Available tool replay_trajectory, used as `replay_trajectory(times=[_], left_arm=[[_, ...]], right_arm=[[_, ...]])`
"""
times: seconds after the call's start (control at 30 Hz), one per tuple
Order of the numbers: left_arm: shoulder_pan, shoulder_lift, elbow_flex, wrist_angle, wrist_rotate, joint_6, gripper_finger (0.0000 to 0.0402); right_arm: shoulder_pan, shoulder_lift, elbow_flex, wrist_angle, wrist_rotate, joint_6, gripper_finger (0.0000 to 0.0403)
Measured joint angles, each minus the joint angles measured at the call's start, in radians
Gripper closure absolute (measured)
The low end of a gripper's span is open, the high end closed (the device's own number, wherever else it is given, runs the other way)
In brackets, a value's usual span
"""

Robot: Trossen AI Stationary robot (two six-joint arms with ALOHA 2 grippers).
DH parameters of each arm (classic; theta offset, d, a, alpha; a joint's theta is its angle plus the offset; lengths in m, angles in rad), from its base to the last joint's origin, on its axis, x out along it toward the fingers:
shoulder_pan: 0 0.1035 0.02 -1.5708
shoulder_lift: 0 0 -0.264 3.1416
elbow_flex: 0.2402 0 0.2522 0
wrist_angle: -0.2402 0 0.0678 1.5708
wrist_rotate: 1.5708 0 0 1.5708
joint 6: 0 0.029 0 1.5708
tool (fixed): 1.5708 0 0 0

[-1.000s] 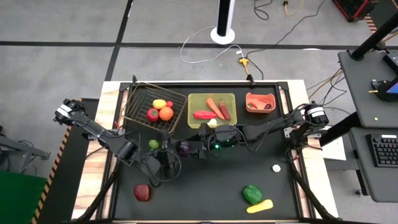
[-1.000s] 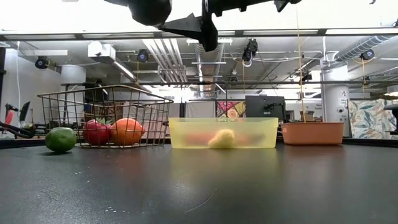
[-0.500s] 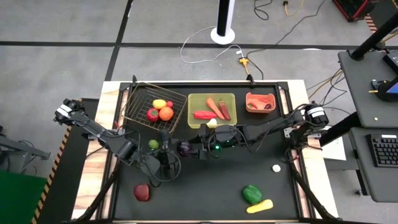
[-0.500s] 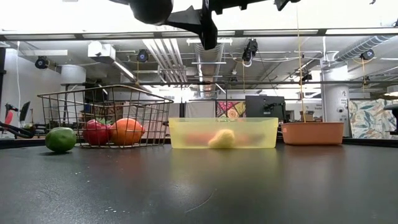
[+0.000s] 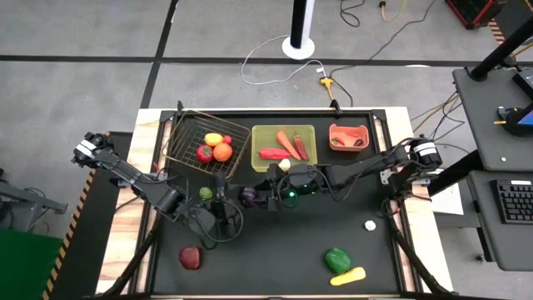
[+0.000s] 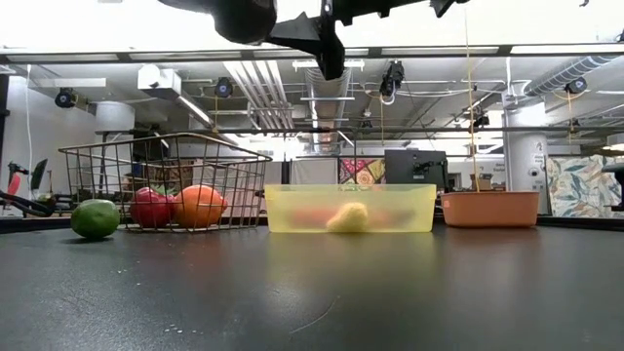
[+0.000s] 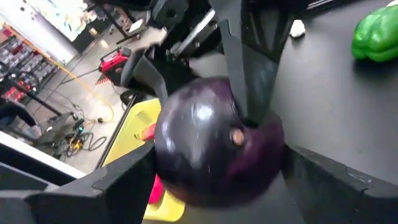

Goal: Sort produce into baskets
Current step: Put the plum into the yellow bin

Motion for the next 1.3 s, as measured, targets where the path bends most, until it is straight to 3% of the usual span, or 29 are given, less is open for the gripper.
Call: replay_trajectory(times=[0.4, 0.77, 0.97, 1.3], left_arm=[[-0.001, -0.003, 0.0, -0.11, -0.045, -0.188, 0.0092], [-0.002, -0.003, 0.0, -0.42, -0.023, -0.575, 0.0094], [-0.002, -0.003, 0.0, -0.438, -0.022, -0.596, 0.0094], [-0.002, -0.004, 0.0, -0.462, -0.023, -0.593, 0.0094]], right_arm=[[-0.091, -0.075, -0.001, -0.219, 0.004, 0.01, 0.0156], [-0.367, -0.064, -0.002, -0.471, 0.016, 0.106, 0.0156], [-0.479, -0.027, -0.001, -0.48, 0.015, 0.12, 0.0156], [-0.497, 0.083, 0.081, -0.493, 0.013, 0.039, 0.0156]])
